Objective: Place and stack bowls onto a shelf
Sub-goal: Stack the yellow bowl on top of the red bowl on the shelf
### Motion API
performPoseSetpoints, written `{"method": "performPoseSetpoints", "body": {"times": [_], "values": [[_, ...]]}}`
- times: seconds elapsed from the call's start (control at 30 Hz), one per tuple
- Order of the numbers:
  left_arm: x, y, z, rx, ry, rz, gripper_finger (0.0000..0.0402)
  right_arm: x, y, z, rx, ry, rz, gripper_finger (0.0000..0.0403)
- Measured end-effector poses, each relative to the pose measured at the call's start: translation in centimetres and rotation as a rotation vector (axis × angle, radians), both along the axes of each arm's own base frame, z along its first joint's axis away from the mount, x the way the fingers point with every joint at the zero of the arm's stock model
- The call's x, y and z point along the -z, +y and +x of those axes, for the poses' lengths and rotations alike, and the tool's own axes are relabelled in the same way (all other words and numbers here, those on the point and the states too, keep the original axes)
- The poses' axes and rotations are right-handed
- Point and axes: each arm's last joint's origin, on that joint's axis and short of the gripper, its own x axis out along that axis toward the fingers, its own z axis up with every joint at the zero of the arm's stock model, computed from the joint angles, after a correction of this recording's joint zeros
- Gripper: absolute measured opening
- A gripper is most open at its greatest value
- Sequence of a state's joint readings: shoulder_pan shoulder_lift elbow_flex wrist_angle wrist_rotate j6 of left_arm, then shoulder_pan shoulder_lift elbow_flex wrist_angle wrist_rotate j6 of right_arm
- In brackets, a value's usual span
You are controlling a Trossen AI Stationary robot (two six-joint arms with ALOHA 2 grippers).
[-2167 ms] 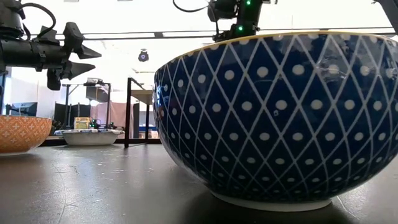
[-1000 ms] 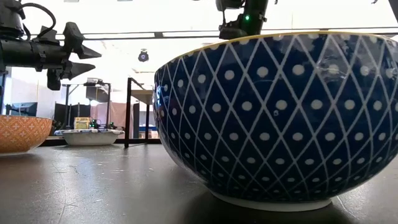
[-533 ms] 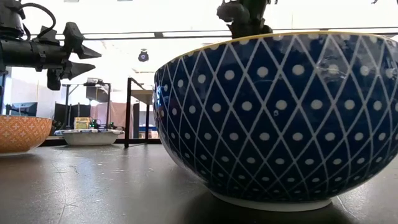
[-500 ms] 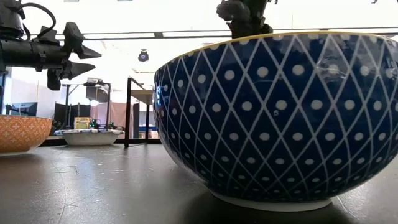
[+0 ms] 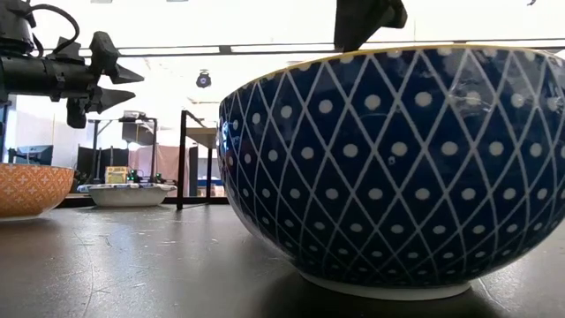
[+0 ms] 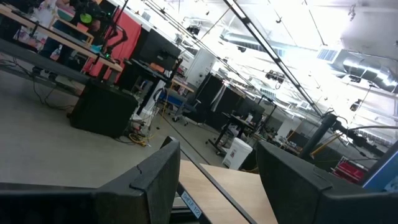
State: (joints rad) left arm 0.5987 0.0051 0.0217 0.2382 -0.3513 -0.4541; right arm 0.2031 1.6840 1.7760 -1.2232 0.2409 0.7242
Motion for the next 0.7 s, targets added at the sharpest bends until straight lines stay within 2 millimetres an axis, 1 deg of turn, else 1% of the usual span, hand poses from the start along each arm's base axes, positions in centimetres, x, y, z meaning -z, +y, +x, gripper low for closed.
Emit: {"method": "performPoseSetpoints", "body": {"times": [0.17, 0.33, 0.53, 0.7], "values": [[0.0, 0.0, 0.0, 0.001, 0.000, 0.000, 0.0195, 1.0, 3.5, -0.2, -0.002, 0.034, 0.121, 0.0133], [0.0, 0.0, 0.0, 0.000, 0.000, 0.000, 0.0195, 2.3, 6.5, -0.4, 0.015, 0.083, 0.187, 0.0151], [0.0, 0.0, 0.0, 0.000, 0.000, 0.000, 0.0195, 4.0, 9.1, -0.4, 0.053, 0.132, 0.215, 0.0166], [0.0, 0.0, 0.0, 0.000, 0.001, 0.000, 0.0195, 6.1, 11.0, -0.1, 0.062, 0.194, 0.245, 0.0169]]}}
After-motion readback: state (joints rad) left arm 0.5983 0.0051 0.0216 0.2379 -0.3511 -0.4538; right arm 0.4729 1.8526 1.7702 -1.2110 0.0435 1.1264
